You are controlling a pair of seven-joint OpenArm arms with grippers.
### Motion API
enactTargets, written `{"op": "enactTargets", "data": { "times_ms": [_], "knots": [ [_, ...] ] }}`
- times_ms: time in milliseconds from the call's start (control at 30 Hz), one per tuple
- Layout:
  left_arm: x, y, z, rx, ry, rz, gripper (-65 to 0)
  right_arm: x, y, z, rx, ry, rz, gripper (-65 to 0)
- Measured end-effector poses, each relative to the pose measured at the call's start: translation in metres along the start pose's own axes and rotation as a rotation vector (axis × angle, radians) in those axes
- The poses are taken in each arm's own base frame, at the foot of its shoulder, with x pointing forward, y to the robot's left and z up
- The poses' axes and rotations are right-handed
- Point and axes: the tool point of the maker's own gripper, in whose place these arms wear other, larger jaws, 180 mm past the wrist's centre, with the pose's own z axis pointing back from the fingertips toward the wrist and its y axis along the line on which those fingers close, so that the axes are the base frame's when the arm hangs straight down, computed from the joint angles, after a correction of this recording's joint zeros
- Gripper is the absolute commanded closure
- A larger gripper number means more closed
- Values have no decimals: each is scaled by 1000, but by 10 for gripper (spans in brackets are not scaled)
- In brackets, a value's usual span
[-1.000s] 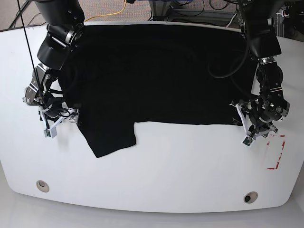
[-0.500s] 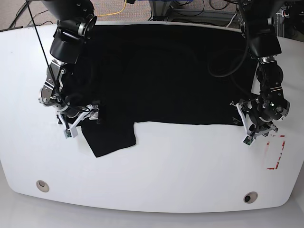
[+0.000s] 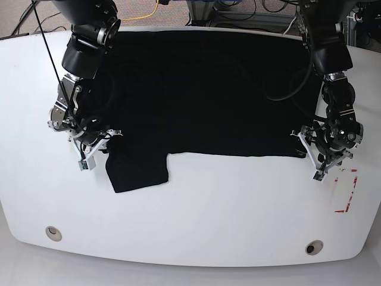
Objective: Layout the t-shirt on the table in an organized manner, then fold the t-shirt properly
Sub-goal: 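Grasp the shirt's side edges near the hem with both grippers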
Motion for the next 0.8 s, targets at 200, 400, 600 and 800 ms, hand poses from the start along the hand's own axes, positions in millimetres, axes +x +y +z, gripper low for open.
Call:
{"op": "enactTargets", "data": {
  "times_ms": [200, 400, 600, 800],
  "knots": [
    [-6, 19, -8, 28, -6, 96, -371, 0, 1, 0, 2, 1, 2, -63],
    [-14, 18, -25, 7, -3, 156, -371, 0, 1, 0, 3, 2, 4, -63],
    [-26, 16, -38, -24, 13, 201, -371, -1, 1, -1, 3, 3, 3, -63],
    [-25, 11, -41, -38, 12, 210, -371, -1, 1, -1, 4, 2, 3, -63]
  ]
}}
